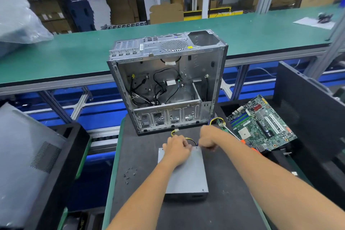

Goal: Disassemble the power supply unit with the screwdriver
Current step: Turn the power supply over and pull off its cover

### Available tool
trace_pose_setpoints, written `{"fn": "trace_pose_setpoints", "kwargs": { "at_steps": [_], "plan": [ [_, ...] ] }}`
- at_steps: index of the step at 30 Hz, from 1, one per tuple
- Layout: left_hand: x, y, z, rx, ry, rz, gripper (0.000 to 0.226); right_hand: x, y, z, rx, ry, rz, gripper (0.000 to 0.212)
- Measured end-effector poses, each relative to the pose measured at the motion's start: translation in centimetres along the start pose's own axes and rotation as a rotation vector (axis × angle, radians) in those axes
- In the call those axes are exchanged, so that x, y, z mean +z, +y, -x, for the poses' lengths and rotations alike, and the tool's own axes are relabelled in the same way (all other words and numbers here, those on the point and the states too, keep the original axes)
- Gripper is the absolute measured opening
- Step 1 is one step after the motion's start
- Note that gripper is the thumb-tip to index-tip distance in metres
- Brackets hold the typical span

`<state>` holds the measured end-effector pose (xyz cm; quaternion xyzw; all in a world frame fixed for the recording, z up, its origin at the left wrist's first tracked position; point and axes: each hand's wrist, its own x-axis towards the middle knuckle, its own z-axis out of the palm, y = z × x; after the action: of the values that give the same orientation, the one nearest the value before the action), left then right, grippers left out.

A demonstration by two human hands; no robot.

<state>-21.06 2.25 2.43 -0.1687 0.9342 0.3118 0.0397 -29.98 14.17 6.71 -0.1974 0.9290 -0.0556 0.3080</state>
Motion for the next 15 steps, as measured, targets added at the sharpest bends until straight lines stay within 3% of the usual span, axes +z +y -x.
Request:
{"fn": "trace_pose_setpoints", "kwargs": {
  "at_steps": [4,6,8,11,13,15],
  "plan": [
    [-1.5,-0.8,0.0,-0.02,0.005,0.008,0.017,-0.3,-3.5,0.4,-0.184,0.148,0.025,0.033],
    [-2.6,-1.9,0.1,-0.042,0.045,0.003,0.022,1.0,-4.9,0.2,-0.252,0.067,0.001,0.042],
    [-3.5,-3.4,0.5,-0.092,0.109,0.018,0.022,2.2,-5.4,-0.5,-0.232,-0.041,-0.009,0.035],
    [-4.4,-5.7,1.6,-0.17,0.102,0.33,0.014,3.1,-5.5,-1.6,-0.19,-0.081,-0.036,0.038],
    [-4.8,-6.7,3.1,-0.083,-0.079,0.522,0.058,3.3,-5.6,-2.3,-0.18,-0.082,-0.048,0.044],
    [-4.8,-7.0,4.5,0.013,-0.268,0.416,0.105,3.4,-6.0,-2.8,-0.17,-0.084,-0.03,0.044]
  ]
}}
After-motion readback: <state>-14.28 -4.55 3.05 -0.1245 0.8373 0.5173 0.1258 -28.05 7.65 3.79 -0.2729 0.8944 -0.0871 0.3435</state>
